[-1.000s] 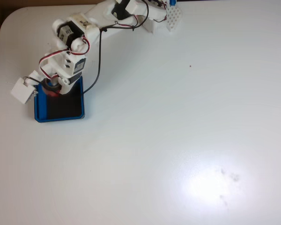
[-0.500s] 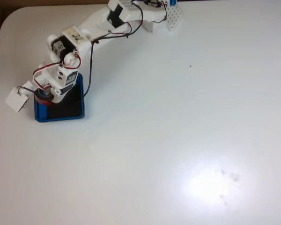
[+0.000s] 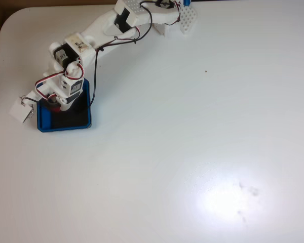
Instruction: Pick the red roll and drop it in the blue box
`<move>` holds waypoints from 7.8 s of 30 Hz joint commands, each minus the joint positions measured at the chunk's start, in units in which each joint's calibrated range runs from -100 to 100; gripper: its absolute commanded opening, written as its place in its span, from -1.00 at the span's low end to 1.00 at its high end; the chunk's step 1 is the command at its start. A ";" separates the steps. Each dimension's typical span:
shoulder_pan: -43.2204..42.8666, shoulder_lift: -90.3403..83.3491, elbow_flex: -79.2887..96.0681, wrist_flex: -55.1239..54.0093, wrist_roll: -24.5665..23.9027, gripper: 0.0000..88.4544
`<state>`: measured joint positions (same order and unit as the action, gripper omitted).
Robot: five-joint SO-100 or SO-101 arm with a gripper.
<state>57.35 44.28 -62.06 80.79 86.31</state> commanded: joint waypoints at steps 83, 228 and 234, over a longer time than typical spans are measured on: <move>-1.31 -55.24 57.39 -8.92 -0.59 -0.63; -54.56 -142.95 162.06 -53.64 0.11 -0.94; -54.56 -142.95 162.06 -53.64 0.11 -0.94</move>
<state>2.92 -98.31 99.10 27.75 86.39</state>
